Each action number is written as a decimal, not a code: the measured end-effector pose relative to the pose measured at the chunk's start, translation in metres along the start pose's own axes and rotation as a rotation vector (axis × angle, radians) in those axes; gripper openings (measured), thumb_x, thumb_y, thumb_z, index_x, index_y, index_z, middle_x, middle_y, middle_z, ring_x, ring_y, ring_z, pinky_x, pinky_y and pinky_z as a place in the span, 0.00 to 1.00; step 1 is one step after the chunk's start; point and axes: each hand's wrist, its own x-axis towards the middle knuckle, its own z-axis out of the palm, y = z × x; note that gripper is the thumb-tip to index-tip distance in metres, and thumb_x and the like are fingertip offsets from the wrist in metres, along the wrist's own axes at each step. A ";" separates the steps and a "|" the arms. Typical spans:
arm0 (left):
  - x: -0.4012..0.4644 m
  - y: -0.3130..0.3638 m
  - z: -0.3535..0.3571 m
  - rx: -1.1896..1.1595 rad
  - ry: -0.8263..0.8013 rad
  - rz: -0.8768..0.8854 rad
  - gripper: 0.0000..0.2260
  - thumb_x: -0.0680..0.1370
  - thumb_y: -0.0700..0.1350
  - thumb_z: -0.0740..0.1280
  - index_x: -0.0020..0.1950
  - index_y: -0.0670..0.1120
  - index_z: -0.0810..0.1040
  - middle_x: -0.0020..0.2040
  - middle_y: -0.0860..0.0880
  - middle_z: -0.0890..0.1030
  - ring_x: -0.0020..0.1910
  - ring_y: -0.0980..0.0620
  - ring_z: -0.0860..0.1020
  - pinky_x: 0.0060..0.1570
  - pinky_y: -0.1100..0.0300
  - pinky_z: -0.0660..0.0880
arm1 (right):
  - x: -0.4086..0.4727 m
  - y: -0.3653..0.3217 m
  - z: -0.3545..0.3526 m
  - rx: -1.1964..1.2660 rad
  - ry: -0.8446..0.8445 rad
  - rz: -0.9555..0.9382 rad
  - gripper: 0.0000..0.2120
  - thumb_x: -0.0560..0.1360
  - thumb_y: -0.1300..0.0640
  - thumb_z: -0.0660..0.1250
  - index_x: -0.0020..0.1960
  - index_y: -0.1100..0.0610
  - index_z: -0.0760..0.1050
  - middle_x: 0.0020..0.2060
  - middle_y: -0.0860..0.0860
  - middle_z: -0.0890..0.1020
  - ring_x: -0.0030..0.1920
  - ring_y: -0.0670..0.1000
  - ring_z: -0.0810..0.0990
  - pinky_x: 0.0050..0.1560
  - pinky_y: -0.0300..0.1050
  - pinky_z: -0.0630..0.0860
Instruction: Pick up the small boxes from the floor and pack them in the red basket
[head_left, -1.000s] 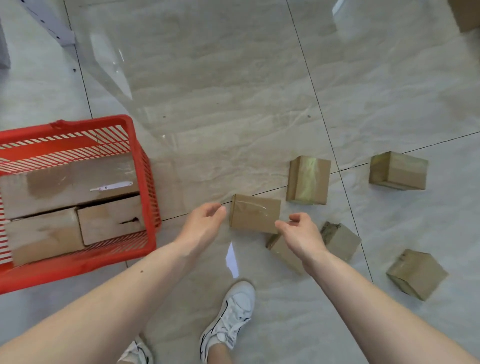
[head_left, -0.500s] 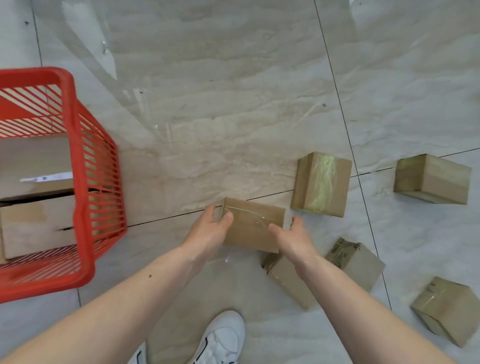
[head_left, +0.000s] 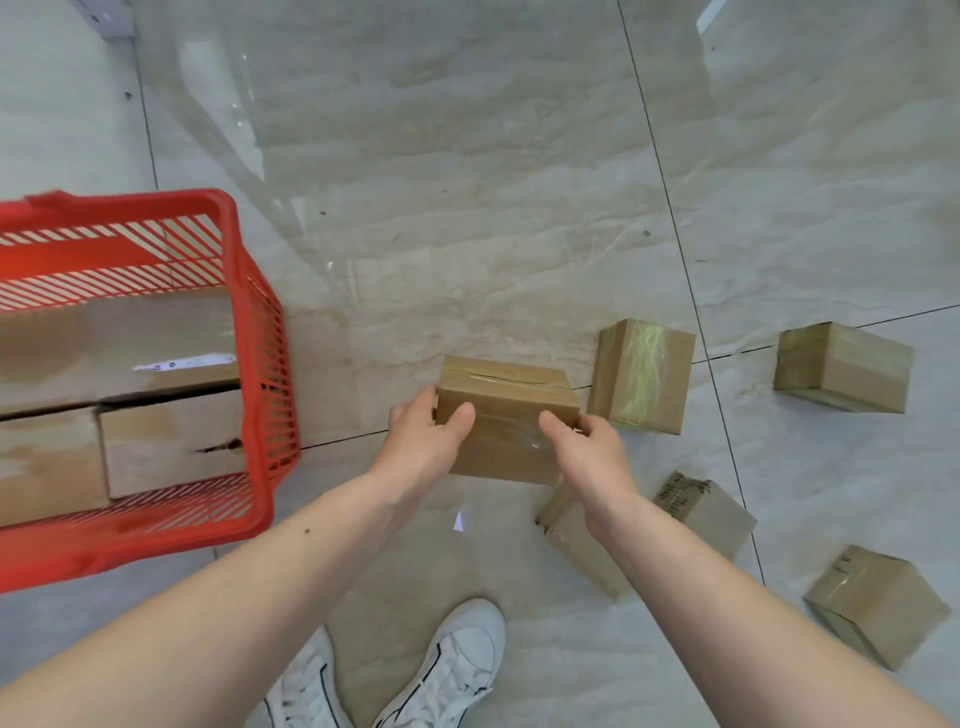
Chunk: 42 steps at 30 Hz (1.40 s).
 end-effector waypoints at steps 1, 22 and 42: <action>-0.009 0.009 -0.008 -0.008 0.010 0.013 0.20 0.78 0.57 0.62 0.69 0.54 0.71 0.67 0.48 0.68 0.62 0.50 0.73 0.65 0.53 0.70 | -0.012 -0.011 -0.002 0.010 0.004 -0.011 0.14 0.75 0.46 0.68 0.56 0.53 0.73 0.47 0.46 0.79 0.50 0.50 0.78 0.53 0.46 0.72; -0.145 0.063 -0.180 -0.158 0.316 0.109 0.27 0.75 0.55 0.68 0.71 0.47 0.68 0.66 0.49 0.76 0.63 0.49 0.75 0.65 0.48 0.72 | -0.212 -0.130 0.041 -0.018 -0.067 -0.284 0.22 0.75 0.47 0.69 0.66 0.55 0.74 0.58 0.49 0.81 0.58 0.51 0.79 0.63 0.53 0.76; -0.160 -0.026 -0.364 -0.320 0.499 -0.013 0.17 0.75 0.46 0.70 0.62 0.45 0.73 0.55 0.47 0.79 0.54 0.45 0.78 0.54 0.50 0.76 | -0.278 -0.162 0.231 -0.204 -0.217 -0.409 0.16 0.73 0.48 0.70 0.59 0.52 0.77 0.53 0.48 0.83 0.53 0.51 0.82 0.58 0.56 0.79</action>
